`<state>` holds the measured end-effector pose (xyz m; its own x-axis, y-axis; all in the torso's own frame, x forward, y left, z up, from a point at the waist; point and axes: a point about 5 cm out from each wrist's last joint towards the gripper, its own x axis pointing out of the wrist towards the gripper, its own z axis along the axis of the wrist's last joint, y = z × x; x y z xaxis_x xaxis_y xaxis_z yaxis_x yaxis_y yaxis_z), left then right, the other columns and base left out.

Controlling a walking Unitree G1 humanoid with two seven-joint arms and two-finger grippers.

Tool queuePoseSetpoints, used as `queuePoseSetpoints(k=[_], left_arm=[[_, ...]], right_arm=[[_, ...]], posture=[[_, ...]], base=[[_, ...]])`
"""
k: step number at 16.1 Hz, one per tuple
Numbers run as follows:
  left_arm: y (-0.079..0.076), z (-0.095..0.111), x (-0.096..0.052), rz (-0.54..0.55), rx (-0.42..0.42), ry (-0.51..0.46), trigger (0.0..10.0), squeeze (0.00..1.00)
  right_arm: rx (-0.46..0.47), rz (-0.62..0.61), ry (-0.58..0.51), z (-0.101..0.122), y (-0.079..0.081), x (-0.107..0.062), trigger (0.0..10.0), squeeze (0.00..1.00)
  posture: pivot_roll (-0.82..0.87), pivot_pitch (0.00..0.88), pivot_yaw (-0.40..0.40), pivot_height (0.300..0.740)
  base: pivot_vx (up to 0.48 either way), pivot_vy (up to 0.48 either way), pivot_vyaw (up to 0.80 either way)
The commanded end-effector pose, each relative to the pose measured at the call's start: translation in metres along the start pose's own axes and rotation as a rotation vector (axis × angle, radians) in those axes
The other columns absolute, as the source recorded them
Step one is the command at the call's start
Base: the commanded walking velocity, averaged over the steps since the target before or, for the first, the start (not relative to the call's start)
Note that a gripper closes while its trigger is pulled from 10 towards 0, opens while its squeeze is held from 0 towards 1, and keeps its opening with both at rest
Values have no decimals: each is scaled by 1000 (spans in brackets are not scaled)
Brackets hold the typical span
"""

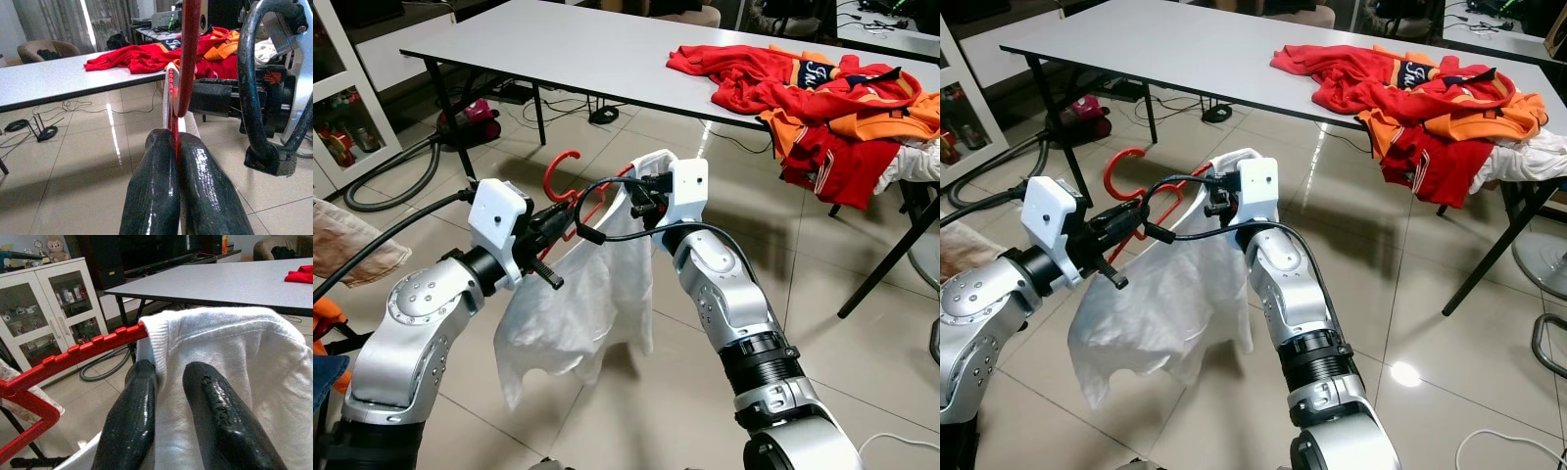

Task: Hang hanger

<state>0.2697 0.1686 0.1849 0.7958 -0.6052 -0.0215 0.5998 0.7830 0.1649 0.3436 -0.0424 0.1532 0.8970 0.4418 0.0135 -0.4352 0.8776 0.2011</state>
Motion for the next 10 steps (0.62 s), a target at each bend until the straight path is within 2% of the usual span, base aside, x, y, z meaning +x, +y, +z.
queuePoseSetpoints(k=[1,10], left_arm=[[0,9,-2,4,15,-32,10000,0],[4,6,-4,22,31,-10,10000,0]], right_arm=[[8,-5,-18,3,-2,1,0,0],[11,0,-42,3,0,-2,0,0]], posture=[[-36,0,-38,740],[-33,0,-41,740]], base=[[0,0,0],[0,0,0]])
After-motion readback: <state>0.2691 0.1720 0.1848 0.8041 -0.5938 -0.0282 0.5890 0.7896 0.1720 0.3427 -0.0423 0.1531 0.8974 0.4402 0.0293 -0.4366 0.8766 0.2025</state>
